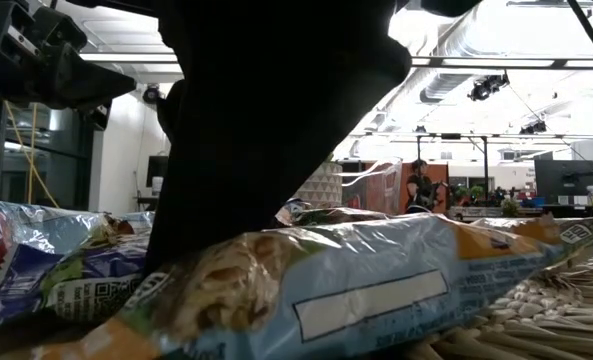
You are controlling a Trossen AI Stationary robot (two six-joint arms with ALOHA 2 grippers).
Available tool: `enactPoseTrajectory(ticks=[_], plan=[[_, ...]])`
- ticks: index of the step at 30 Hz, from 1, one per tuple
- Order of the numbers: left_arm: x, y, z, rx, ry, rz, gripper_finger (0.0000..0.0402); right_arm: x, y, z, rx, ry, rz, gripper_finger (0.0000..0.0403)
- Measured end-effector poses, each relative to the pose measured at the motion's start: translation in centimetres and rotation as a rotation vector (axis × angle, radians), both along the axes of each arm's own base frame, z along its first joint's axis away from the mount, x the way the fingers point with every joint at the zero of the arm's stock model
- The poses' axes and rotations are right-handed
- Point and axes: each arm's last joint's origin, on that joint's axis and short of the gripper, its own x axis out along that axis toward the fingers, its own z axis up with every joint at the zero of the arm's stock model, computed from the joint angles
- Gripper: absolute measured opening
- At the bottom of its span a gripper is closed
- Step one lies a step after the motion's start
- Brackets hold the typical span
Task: Pick and place Granola Bars by type
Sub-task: Put the blue granola bar into the top transparent bin
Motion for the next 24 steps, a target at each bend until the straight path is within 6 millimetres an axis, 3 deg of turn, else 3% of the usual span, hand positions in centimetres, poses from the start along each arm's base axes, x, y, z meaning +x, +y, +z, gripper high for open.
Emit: enactPoseTrajectory(ticks=[9,24], plan=[[0.0,0.0,0.0,0.0,0.0,0.0,0.0001,0.1,-0.06,-0.08,0.009,-0.001,0.0,0.0186],[0.0,0.0,-0.01,0.0,0.0,0.0,0.0001,0.08,-0.09,-0.15,-0.01,-0.008,0.011,0.0131]])
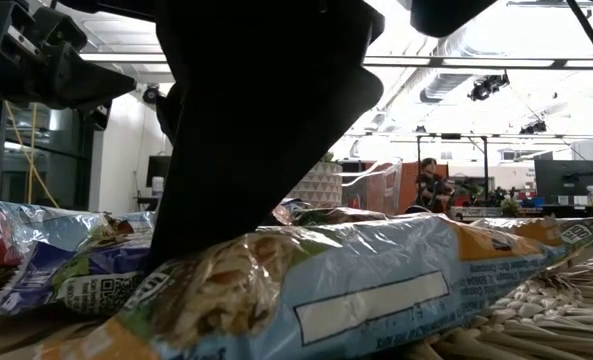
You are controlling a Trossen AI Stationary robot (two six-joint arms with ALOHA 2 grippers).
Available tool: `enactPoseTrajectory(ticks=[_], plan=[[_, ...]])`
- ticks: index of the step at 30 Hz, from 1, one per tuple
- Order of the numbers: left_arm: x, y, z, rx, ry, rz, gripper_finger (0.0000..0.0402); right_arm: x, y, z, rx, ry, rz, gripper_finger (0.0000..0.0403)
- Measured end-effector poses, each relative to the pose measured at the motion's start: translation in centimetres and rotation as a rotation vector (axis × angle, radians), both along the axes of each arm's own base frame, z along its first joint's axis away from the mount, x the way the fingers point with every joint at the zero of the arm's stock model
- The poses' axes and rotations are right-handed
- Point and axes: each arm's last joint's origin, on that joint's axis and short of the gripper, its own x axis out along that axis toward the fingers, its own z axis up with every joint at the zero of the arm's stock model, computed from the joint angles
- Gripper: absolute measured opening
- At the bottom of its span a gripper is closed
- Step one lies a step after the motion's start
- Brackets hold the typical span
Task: Pick and place Granola Bars by type
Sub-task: Put the blue granola bar into the top transparent bin
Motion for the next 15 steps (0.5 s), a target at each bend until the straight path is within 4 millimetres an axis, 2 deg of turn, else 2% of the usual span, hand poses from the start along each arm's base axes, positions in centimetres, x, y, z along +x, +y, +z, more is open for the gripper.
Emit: enactPoseTrajectory(ticks=[6,15], plan=[[0.0,0.0,0.0,0.0,0.0,0.0,0.0001,-0.2,-0.1,0.3,-0.002,0.01,0.002,0.0119],[0.0,0.0,0.0,0.0,0.0,0.0,0.0001,-0.7,-0.3,2.7,-0.016,-0.016,0.004,0.0117]])
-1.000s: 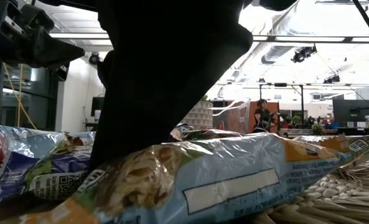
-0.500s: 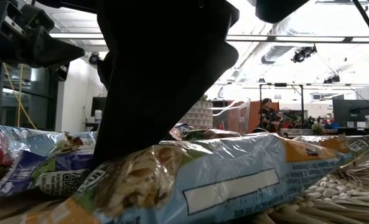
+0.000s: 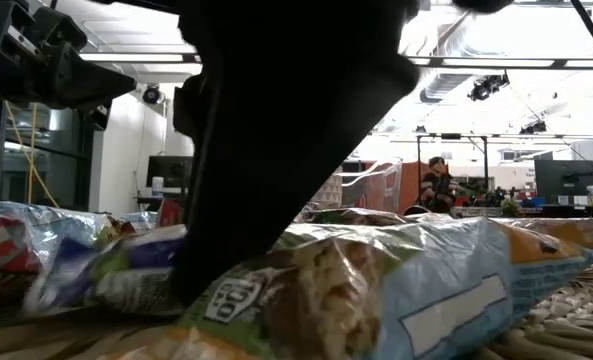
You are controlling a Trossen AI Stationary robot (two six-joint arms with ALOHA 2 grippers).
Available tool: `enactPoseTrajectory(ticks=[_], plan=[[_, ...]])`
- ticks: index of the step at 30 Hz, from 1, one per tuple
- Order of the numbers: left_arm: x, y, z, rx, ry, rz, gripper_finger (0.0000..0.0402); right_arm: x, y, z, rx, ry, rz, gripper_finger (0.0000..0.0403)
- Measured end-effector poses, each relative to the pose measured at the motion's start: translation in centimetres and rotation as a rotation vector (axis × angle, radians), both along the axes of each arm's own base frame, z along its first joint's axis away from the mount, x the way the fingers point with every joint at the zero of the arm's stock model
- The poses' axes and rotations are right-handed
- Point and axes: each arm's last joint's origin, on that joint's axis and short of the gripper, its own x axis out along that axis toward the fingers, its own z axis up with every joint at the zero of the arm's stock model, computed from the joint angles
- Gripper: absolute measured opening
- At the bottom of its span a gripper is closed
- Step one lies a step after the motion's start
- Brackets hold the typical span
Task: Pick and place Granola Bars by type
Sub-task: Put the blue granola bar into the top transparent bin
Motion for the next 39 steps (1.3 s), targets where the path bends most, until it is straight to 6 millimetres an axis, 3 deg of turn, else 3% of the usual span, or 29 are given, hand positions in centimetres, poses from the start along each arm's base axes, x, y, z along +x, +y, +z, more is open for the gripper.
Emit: enactPoseTrajectory(ticks=[15,29,39], plan=[[0.0,0.0,0.0,0.0,0.0,-0.001,0.0001,-0.5,-0.2,3.5,0.062,-0.036,0.011,0.0116],[0.0,0.0,0.0,0.0,0.0,-0.001,0.0001,-1.0,-0.4,9.1,0.159,-0.185,-0.002,0.0117],[0.0,0.0,0.0,0.0,0.0,0.0,0.0001,-0.9,-0.9,9.5,0.119,-0.216,-0.024,0.0117]])
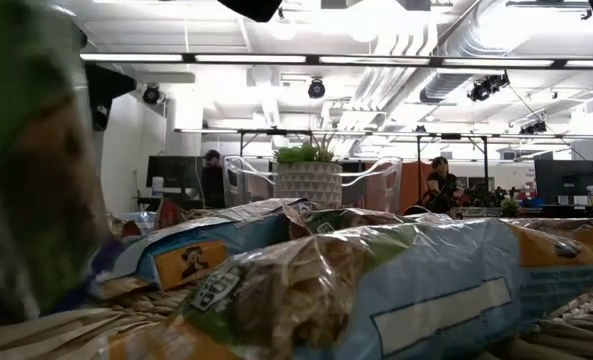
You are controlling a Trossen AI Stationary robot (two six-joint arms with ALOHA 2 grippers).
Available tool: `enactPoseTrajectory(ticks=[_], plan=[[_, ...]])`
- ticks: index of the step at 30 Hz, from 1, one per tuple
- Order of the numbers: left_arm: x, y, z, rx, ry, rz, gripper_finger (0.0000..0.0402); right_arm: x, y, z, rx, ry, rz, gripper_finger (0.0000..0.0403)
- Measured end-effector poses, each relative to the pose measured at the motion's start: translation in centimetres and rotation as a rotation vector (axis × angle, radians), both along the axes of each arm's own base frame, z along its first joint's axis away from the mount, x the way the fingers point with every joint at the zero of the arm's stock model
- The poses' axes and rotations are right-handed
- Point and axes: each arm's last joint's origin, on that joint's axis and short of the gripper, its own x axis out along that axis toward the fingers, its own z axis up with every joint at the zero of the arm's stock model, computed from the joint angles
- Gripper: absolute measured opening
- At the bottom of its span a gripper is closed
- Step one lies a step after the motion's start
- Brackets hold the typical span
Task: Pick and place Granola Bars by type
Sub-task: Put the blue granola bar into the top transparent bin
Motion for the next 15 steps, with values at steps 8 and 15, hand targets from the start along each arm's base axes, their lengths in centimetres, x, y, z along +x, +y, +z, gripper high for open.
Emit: enactPoseTrajectory(ticks=[8,15], plan=[[0.0,0.0,0.01,0.0,0.0,0.0,0.0001,-0.22,-0.05,-0.2,-0.022,0.019,0.019,0.0117],[0.0,0.0,0.0,0.0,0.0,0.0,0.0001,-0.52,0.07,-0.32,0.05,0.097,-0.081,0.0117]])
